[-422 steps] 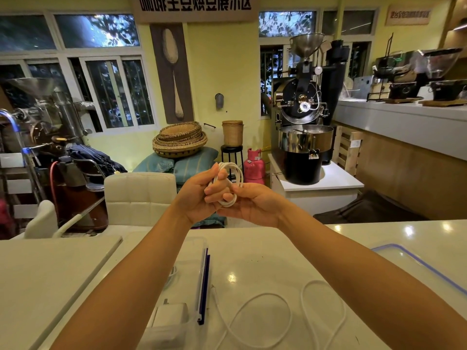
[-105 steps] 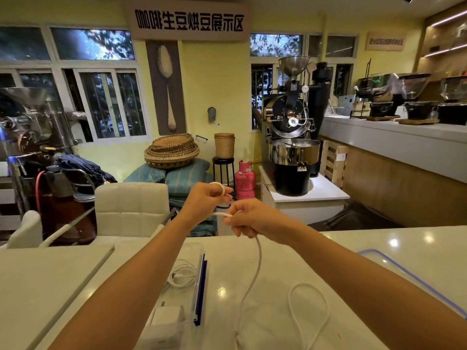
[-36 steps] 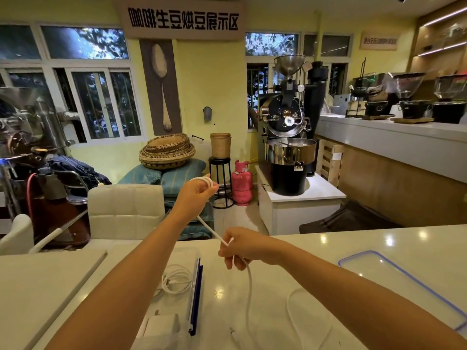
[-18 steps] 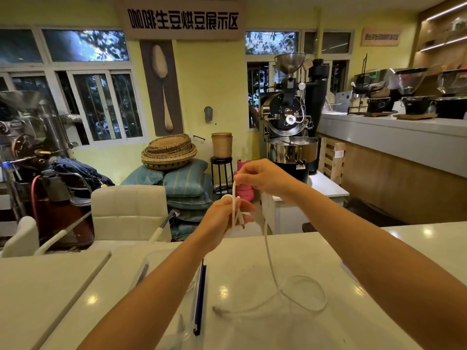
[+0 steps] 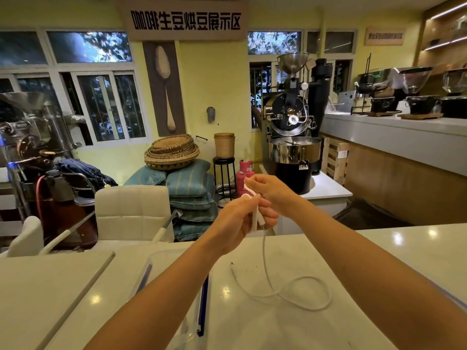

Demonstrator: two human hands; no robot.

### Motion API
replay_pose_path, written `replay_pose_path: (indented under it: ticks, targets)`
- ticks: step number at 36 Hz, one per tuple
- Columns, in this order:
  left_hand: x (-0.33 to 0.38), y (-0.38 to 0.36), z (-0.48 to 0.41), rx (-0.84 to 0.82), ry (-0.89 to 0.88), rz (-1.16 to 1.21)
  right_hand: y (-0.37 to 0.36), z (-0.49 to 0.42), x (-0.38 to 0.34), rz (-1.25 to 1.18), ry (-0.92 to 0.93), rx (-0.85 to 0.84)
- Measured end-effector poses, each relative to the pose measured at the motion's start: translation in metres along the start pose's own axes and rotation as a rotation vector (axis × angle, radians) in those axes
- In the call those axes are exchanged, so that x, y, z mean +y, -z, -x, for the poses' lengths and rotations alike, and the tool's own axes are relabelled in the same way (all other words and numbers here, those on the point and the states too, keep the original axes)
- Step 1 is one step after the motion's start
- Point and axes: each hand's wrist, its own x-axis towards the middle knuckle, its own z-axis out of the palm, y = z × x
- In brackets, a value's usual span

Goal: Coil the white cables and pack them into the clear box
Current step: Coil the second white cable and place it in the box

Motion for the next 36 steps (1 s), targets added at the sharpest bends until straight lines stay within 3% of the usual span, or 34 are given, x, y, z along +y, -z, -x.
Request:
replay_pose_path:
  ticks: [4,7,17,21,27,33,36]
  targets:
    - [0.005,-0.005,0.0,0.004,-0.049,-0.018,-0.009,0.004,0.013,-0.214,-0.096,-0.087]
    - [0.008,-0.006,-0.003,0.05,-0.082,-0.023,-0.023,0.009,0.024,-0.395,-0.162,-0.048]
    - [0.01,0.018,-0.027,0.395,-0.259,-0.254,-0.062,0.029,0.035,-0.309,-0.302,-0.157]
    - [0.014,0.037,-0.032,0.457,-0.289,-0.342,-0.069,0.042,0.036,-0.149,-0.35,-0.196]
    - [0.008,0.064,-0.029,0.499,-0.279,-0.658,-0.06,0.053,0.022,0.142,-0.234,-0.317]
    - [-0.016,0.071,-0.023,0.44,-0.117,-0.873,-0.039,0.047,-0.011,0.468,-0.161,-0.426]
    - [-0.024,0.062,-0.02,0.403,-0.068,-0.89,-0.031,0.038,-0.025,0.66,-0.102,-0.394]
